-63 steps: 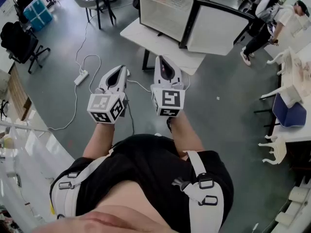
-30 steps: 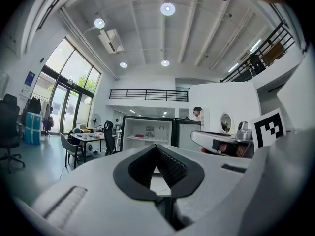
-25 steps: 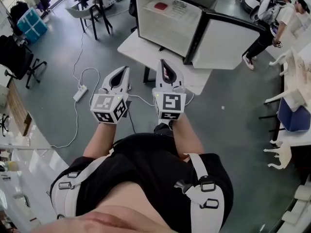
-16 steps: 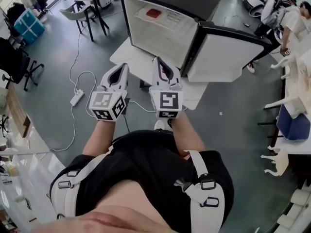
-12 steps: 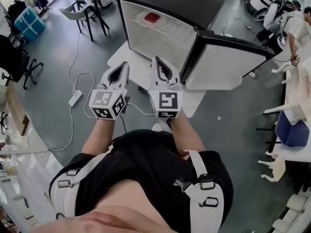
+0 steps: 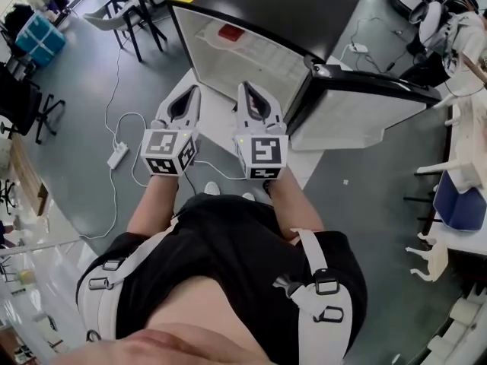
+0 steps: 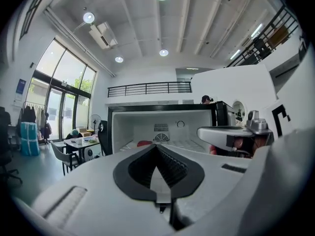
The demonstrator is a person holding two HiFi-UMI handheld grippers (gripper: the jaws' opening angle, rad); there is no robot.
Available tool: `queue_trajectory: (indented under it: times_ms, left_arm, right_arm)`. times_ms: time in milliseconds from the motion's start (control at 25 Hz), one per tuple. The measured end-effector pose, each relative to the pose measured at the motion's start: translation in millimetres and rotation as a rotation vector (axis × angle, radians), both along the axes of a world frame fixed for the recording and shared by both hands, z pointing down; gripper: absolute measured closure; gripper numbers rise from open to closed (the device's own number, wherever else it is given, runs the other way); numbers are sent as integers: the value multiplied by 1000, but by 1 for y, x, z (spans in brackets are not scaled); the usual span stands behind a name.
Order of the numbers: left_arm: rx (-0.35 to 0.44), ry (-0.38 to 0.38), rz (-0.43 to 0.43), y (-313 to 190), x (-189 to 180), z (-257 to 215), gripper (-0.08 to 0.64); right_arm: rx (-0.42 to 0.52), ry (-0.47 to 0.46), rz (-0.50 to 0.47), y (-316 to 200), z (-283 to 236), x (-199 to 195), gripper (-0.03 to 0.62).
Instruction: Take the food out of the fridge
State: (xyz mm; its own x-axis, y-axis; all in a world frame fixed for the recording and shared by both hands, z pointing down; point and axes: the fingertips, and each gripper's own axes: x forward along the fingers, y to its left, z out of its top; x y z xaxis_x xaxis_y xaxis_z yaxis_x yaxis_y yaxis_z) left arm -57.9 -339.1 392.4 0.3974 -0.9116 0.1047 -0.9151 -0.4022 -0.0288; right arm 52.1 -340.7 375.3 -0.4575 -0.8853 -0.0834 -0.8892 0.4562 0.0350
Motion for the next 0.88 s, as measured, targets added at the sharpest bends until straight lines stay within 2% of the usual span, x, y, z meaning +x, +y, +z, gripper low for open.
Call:
queue_trajectory:
  times_ms: [80, 240, 520, 680, 800, 880]
  left_arm:
    - [10, -49, 3, -15, -3, -1, 558]
    - [51, -218, 26, -41, -7, 3, 558]
    - [129, -573, 124, -80, -2, 28, 557]
    - [162, -782, 216, -95, 9, 49, 463]
    - [194, -922, 265, -107, 16, 62, 441]
    - [211, -986, 285, -117, 20, 66, 428]
  right_arm:
    - [-4, -3, 9, -7, 0, 0, 586]
    - [-14, -11, 32, -19, 5, -3, 586]
    - [-44, -6, 97, -31, 17, 0, 586]
    - [-56, 8, 125, -31, 22, 4, 586]
    - [-59, 26, 143, -29, 24, 6, 585]
    - [-60, 36, 159, -28, 25, 9, 586]
